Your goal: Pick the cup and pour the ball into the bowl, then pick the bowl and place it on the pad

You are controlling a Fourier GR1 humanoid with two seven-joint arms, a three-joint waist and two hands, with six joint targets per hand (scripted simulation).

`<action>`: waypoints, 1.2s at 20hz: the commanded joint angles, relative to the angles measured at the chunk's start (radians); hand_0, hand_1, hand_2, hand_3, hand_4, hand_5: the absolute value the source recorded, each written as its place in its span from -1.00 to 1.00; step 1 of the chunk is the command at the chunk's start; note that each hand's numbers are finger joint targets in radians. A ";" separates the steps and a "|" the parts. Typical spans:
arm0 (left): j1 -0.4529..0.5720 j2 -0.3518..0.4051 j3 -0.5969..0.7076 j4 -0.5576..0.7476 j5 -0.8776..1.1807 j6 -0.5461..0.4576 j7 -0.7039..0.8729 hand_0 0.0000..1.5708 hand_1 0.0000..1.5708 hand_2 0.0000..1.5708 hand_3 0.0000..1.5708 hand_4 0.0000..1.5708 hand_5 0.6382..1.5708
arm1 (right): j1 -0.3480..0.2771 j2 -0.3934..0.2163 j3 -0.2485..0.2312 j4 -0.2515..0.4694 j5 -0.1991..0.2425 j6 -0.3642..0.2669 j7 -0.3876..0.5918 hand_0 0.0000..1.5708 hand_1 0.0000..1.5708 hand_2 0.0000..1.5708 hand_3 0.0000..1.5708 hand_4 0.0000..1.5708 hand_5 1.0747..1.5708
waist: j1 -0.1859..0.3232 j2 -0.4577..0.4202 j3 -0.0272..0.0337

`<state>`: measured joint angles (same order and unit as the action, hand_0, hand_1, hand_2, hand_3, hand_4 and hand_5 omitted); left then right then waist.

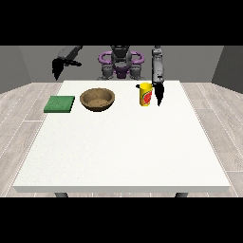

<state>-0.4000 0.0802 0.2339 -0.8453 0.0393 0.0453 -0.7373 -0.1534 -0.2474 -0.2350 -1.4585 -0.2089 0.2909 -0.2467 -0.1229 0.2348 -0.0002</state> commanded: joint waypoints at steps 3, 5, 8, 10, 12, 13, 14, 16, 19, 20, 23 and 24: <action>-0.105 0.024 0.048 0.182 0.012 0.015 -0.153 -1.00 -1.00 -1.00 -1.00 -1.00 0.89 | -0.047 -0.008 0.002 -0.002 0.015 0.003 -0.031 -1.00 -1.00 -1.00 -1.00 -1.00 1.00 | -0.025 0.086 -0.0006; -0.065 0.003 0.030 0.220 0.004 0.014 -0.180 -1.00 -1.00 -1.00 -1.00 -1.00 0.90 | 0.003 0.004 0.001 0.024 0.019 0.006 -0.030 -1.00 -1.00 -1.00 -1.00 -1.00 1.00 | -0.013 0.020 -0.0003; -0.100 0.006 0.016 0.255 -0.006 0.018 -0.175 -1.00 -1.00 -1.00 -1.00 -1.00 0.98 | -0.027 -0.017 -0.035 0.093 0.003 0.031 -0.083 -1.00 -1.00 -1.00 -1.00 -1.00 1.00 | -0.003 0.030 0.0000; -0.139 0.053 -0.004 0.248 -0.090 0.155 -0.158 0.30 0.30 0.40 0.13 0.87 -0.71 | -0.055 0.005 0.013 0.016 0.026 -0.004 -0.024 -1.00 -1.00 -1.00 -1.00 -1.00 1.00 | -0.043 0.060 -0.0002; -0.093 0.002 -0.012 0.254 -0.139 0.299 -0.242 0.64 0.64 1.00 1.00 0.79 0.35 | -0.074 -0.029 -0.007 0.001 0.003 0.018 -0.012 -1.00 -1.00 -1.00 -1.00 -1.00 1.00 | -0.074 0.096 -0.0006; -0.046 -0.030 -0.010 0.254 -0.146 0.347 -0.271 0.65 0.65 1.00 1.00 0.82 0.32 | -0.042 -0.049 -0.021 -0.014 -0.036 0.056 0.022 -1.00 -1.00 -1.00 -1.00 -1.00 1.00 | -0.108 0.066 -0.0008; -0.070 -0.016 -0.024 0.253 -0.156 0.332 -0.216 0.68 0.68 1.00 1.00 0.85 0.30 | -0.065 -0.051 -0.023 0.012 -0.015 0.030 0.028 -1.00 -1.00 -1.00 -1.00 -1.00 1.00 | -0.071 0.057 -0.0003; -0.043 -0.030 -0.017 0.259 -0.157 0.353 -0.242 0.68 0.68 1.00 1.00 0.88 0.31 | -0.041 -0.050 -0.038 -0.012 -0.026 0.032 0.010 -1.00 -1.00 -1.00 -1.00 -1.00 1.00 | -0.090 0.046 -0.0005; -0.024 -0.003 -0.040 0.229 -0.172 0.325 -0.158 0.69 0.69 1.00 1.00 0.91 0.30 | 0.025 -0.069 -0.051 0.069 -0.035 0.101 -0.029 -1.00 -1.00 -1.00 -1.00 -1.00 1.00 | -0.066 -0.035 0.0006; -0.040 -0.014 -0.089 0.202 -0.214 0.348 -0.077 0.68 0.68 1.00 1.00 0.90 0.33 | 0.002 -0.098 -0.066 0.127 -0.030 0.104 -0.003 -1.00 -1.00 -1.00 -1.00 -1.00 1.00 | -0.034 -0.094 0.0012; -0.084 0.129 -0.107 0.195 -0.291 0.379 0.022 0.72 0.72 1.00 1.00 0.98 0.43 | 0.031 -0.062 -0.041 0.123 -0.015 0.080 0.018 -1.00 -1.00 -1.00 -1.00 -1.00 1.00 | -0.033 -0.159 0.0021; -0.109 0.185 -0.129 0.190 -0.330 0.378 0.106 0.76 0.76 1.00 1.00 1.00 0.51 | 0.014 -0.072 -0.048 0.154 -0.015 0.071 0.043 -1.00 -1.00 -1.00 -1.00 -1.00 0.99 | 0.000 -0.195 0.0043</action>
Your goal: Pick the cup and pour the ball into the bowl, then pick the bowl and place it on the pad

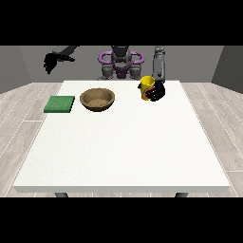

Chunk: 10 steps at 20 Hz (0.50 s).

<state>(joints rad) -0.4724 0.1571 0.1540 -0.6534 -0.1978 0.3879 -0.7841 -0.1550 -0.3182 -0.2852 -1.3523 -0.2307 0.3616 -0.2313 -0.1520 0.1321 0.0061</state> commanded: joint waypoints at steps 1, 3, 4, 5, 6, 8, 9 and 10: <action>-0.047 0.154 -0.055 0.004 -0.118 0.038 0.186 0.80 0.80 1.00 1.00 1.00 0.48 | 0.025 0.008 0.001 0.044 0.007 -0.017 0.045 -1.00 -1.00 -1.00 -1.00 -1.00 0.99 | 0.029 -0.119 -0.0022; -0.105 0.212 -0.091 0.009 -0.179 0.034 0.294 0.83 0.83 1.00 1.00 1.00 0.43 | 0.018 0.019 0.005 0.063 0.008 -0.020 0.042 -1.00 -1.00 -1.00 -1.00 -1.00 0.99 | 0.037 -0.144 -0.0018; -0.155 0.249 -0.089 0.018 -0.197 0.035 0.340 0.85 0.85 1.00 1.00 1.00 0.40 | -0.012 0.013 0.010 0.055 0.017 -0.040 0.073 -1.00 -1.00 -1.00 -1.00 -1.00 0.99 | 0.033 -0.124 -0.0030; -0.202 0.242 -0.105 0.015 -0.223 0.052 0.400 0.85 0.85 1.00 1.00 1.00 0.41 | -0.016 0.008 0.001 0.080 -0.003 -0.004 0.038 -1.00 -1.00 -1.00 -1.00 -1.00 0.99 | 0.015 -0.111 -0.0030; -0.207 0.246 -0.127 0.001 -0.238 0.014 0.400 0.86 0.86 1.00 1.00 1.00 0.38 | -0.024 0.010 -0.018 0.115 0.023 -0.034 -0.019 -1.00 -1.00 -1.00 -1.00 -1.00 0.99 | 0.054 -0.087 -0.0039; -0.261 0.249 -0.151 0.010 -0.293 0.051 0.495 0.88 0.88 1.00 1.00 1.00 0.37 | -0.016 0.013 0.000 0.133 0.017 0.002 -0.018 -1.00 -1.00 -1.00 -1.00 -1.00 0.99 | 0.023 -0.079 -0.0042; -0.214 0.219 -0.182 0.003 -0.329 0.083 0.489 0.89 0.89 1.00 1.00 1.00 0.36 | 0.001 0.002 -0.012 0.138 0.024 0.002 -0.040 -1.00 -1.00 -1.00 -1.00 -1.00 0.99 | 0.037 -0.104 -0.0048; -0.252 0.209 -0.197 0.012 -0.355 0.087 0.547 0.90 0.90 1.00 1.00 1.00 0.36 | -0.023 0.008 -0.011 0.142 0.006 0.004 -0.013 -1.00 -1.00 -1.00 -1.00 -1.00 0.99 | 0.021 -0.096 -0.0049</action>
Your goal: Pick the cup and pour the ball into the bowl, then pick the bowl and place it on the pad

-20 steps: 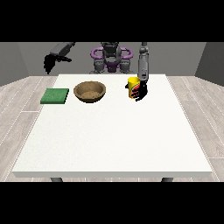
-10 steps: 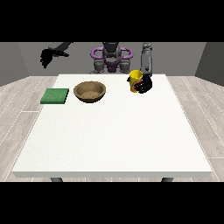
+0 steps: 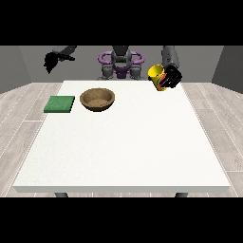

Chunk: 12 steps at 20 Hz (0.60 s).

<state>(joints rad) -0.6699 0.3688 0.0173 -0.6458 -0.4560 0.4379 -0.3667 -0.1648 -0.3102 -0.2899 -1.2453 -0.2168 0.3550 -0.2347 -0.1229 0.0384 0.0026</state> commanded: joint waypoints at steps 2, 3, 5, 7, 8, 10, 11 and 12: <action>-0.102 -0.047 -0.108 -0.031 -0.150 0.039 0.206 0.90 0.90 1.00 1.00 0.95 0.39 | -0.036 -0.058 -0.050 0.127 -0.012 0.047 -0.057 -1.00 -1.00 -1.00 -1.00 -1.00 0.99 | 0.029 0.006 -0.0008; -0.094 -0.050 -0.101 -0.014 -0.163 0.054 0.226 0.90 0.90 1.00 1.00 0.95 0.39 | -0.029 -0.042 -0.031 0.084 -0.026 0.056 -0.020 -1.00 -1.00 -1.00 -1.00 -1.00 0.99 | -0.004 -0.009 -0.0017; -0.084 -0.059 -0.117 -0.051 -0.191 0.027 0.253 0.90 0.90 1.00 1.00 0.95 0.39 | -0.012 -0.044 -0.038 0.136 -0.003 0.054 -0.065 -1.00 -1.00 -1.00 -1.00 -1.00 0.99 | 0.035 -0.017 -0.0019; -0.072 -0.045 -0.125 -0.016 -0.229 0.038 0.288 0.90 0.90 1.00 1.00 0.95 0.39 | -0.005 -0.033 -0.009 0.049 0.000 0.035 0.004 -1.00 -1.00 -1.00 -1.00 -1.00 0.99 | -0.008 -0.061 -0.0025; -0.118 -0.100 -0.182 -0.046 -0.288 0.049 0.367 0.90 0.90 1.00 1.00 0.92 0.35 | -0.014 -0.042 -0.028 0.132 0.008 0.042 -0.046 -1.00 -1.00 -1.00 -1.00 -1.00 0.99 | 0.027 -0.059 -0.0016; -0.166 -0.124 -0.239 -0.033 -0.381 0.066 0.466 0.91 0.91 1.00 1.00 0.92 0.30 | -0.029 -0.065 -0.051 0.168 -0.017 0.069 -0.048 -1.00 -1.00 -1.00 -1.00 -1.00 1.00 | 0.026 -0.068 -0.0007; -0.185 -0.145 -0.259 -0.013 -0.422 0.092 0.492 0.91 0.91 1.00 1.00 0.94 0.29 | -0.078 -0.077 -0.056 0.152 -0.041 0.072 -0.003 -1.00 -1.00 -1.00 -1.00 -1.00 1.00 | 0.000 -0.042 -0.0011; -0.219 -0.119 -0.271 -0.002 -0.455 0.056 0.537 0.93 0.93 1.00 1.00 1.00 0.23 | -0.025 -0.067 -0.037 0.160 -0.017 0.098 -0.055 -1.00 -1.00 -1.00 -1.00 -1.00 1.00 | -0.019 -0.062 -0.0004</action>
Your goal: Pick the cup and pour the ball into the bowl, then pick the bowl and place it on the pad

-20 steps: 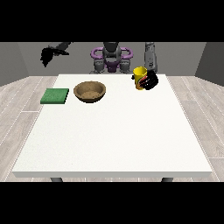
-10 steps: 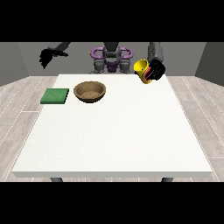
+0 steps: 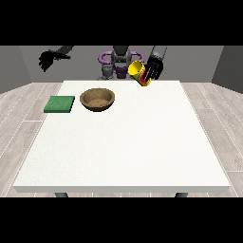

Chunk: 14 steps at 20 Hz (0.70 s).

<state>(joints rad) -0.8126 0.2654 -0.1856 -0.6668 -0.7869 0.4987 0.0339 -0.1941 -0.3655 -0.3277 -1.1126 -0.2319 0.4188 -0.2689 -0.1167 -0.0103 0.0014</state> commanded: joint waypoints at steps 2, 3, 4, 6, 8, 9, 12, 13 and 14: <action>-0.094 -0.035 -0.136 0.016 -0.208 -0.034 0.184 0.99 0.99 1.00 1.00 1.00 0.22 | 0.021 -0.008 0.001 0.060 0.019 0.014 -0.020 -1.00 -1.00 -1.00 -1.00 -1.00 1.00 | 0.003 -0.055 0.0011; -0.107 -0.020 -0.157 0.044 -0.262 -0.002 0.196 0.98 0.98 1.00 1.00 1.00 0.21 | -0.012 0.008 0.015 0.025 0.012 0.008 -0.011 -1.00 -1.00 -1.00 -1.00 -1.00 1.00 | -0.029 -0.022 0.0005; -0.125 -0.042 -0.195 0.039 -0.316 0.005 0.234 0.98 0.98 1.00 1.00 1.00 0.30 | -0.006 0.002 0.007 0.049 0.025 0.003 -0.039 -1.00 -1.00 -1.00 -1.00 -1.00 1.00 | -0.016 -0.022 0.0013; -0.139 -0.067 -0.259 0.044 -0.391 -0.044 0.268 0.96 0.96 1.00 1.00 0.89 0.49 | 0.006 0.005 -0.003 0.081 0.025 0.002 -0.058 -1.00 -1.00 -1.00 -1.00 -1.00 1.00 | 0.003 -0.037 0.0015; -0.169 -0.098 -0.317 0.057 -0.447 -0.128 0.289 0.91 0.91 1.00 1.00 0.76 0.63 | 0.009 -0.003 0.000 0.093 0.015 0.034 -0.056 -1.00 -1.00 -1.00 -1.00 -1.00 1.00 | -0.007 -0.061 0.0016; -0.147 -0.131 -0.361 0.068 -0.491 -0.125 0.302 0.90 0.90 1.00 1.00 0.92 0.45 | -0.013 -0.021 -0.024 0.100 -0.006 0.021 -0.020 -1.00 -1.00 -1.00 -1.00 -1.00 1.00 | -0.016 -0.054 0.0011; -0.199 -0.197 -0.435 0.077 -0.574 -0.216 0.340 0.91 0.91 1.00 1.00 1.00 -0.10 | -0.045 -0.039 -0.024 0.127 0.006 0.033 -0.044 -1.00 -1.00 -1.00 -1.00 -1.00 1.00 | 0.003 -0.021 0.0009; -0.217 -0.185 -0.442 0.103 -0.595 -0.243 0.347 0.90 0.90 1.00 1.00 1.00 -0.18 | -0.037 -0.033 0.000 0.101 0.000 0.065 -0.023 -1.00 -1.00 -1.00 -1.00 -1.00 1.00 | -0.048 -0.031 0.0001; -0.215 -0.184 -0.497 0.097 -0.642 -0.271 0.330 0.92 0.92 1.00 1.00 1.00 -0.13 | -0.012 -0.040 -0.024 0.142 -0.004 0.072 -0.062 -1.00 -1.00 -1.00 -1.00 -1.00 1.00 | -0.014 -0.049 0.0017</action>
<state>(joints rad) -0.9969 0.1156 -0.5743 -0.5908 -1.3098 0.3145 0.3410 -0.2150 -0.3987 -0.3434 -1.0048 -0.2312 0.4679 -0.3072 -0.1339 -0.0486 0.0024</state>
